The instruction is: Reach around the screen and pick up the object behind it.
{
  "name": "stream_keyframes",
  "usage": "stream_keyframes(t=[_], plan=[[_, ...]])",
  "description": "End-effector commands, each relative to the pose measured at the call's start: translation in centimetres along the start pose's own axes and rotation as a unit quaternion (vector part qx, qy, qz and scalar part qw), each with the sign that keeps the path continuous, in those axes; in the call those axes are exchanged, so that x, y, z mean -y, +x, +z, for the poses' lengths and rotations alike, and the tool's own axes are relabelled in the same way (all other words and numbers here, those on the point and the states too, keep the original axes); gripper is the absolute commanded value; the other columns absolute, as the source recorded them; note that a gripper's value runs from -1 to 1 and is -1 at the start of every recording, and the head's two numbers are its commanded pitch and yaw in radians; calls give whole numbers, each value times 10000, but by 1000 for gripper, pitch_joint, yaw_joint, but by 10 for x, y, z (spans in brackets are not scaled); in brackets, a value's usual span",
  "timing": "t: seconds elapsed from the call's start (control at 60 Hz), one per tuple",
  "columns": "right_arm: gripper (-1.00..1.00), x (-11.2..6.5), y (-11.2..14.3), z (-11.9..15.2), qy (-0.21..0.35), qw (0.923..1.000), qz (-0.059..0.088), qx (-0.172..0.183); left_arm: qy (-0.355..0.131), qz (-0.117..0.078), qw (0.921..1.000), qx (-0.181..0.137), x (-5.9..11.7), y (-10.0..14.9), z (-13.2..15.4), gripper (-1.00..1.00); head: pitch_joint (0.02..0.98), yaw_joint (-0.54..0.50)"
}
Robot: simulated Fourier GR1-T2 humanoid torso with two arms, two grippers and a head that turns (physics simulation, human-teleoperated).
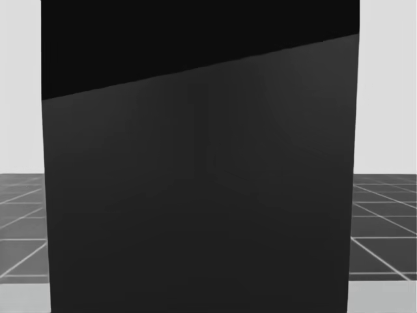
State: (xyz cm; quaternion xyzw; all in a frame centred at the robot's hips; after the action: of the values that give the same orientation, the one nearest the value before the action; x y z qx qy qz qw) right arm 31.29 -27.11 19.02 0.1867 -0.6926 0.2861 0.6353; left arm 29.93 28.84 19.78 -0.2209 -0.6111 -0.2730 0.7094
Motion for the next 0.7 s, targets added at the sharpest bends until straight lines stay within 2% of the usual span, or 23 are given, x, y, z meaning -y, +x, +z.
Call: stream_keyframes(t=[0.017, 0.117, 0.233, 0.267, 0.483, 0.533, 0.567, 0.633, 0.667, 0.7], plan=[[-1000, -4, -4, 2, 163, 9998, 87, -37, -81, 5, 9998, -189, -2, -13, -6, -1000, 89, -16], [-1000, -6, -4, 2, 237, 9996, 121, -31, -62, 53, 9997, -215, -7, -20, -21, -1000, 90, -15], [-1000, -9, -3, 1, 278, 9995, 147, -31, -32, 15, 9997, -247, -9, -24, -36, -1000, 93, -9], [-1000, -10, -3, 1, 309, 9994, 167, -27, -6, -78, 9997, -242, -9, -26, -43, -1000, 96, -4], [-1000, -15, -2, 1, 402, 9989, 247, -11, 80, -66, 9996, -251, -11, -34, -73, -1000, 111, -1], [-1000, -15, -3, 1, 404, 9989, 255, -8, 152, -157, 9993, -317, -10, -37, -81, -1000, 115, -2], [-1000, -15, -3, 1, 402, 9988, 273, -6, 94, -58, 9994, -316, -9, -38, -88, -1000, 117, -3], [-1000, -15, -3, 1, 409, 9988, 278, 9, 133, -43, 9993, -338, -8, -41, -95, -1000, 118, -1], [-1000, -15, -3, 1, 413, 9987, 286, 12, 101, 78, 9994, -324, -8, -42, -100, -1000, 120, -1], [-1000, -15, -3, 1, 419, 9987, 287, 13, 141, 49, 9993, -330, -8, -43, -102, -1000, 120, -1]])
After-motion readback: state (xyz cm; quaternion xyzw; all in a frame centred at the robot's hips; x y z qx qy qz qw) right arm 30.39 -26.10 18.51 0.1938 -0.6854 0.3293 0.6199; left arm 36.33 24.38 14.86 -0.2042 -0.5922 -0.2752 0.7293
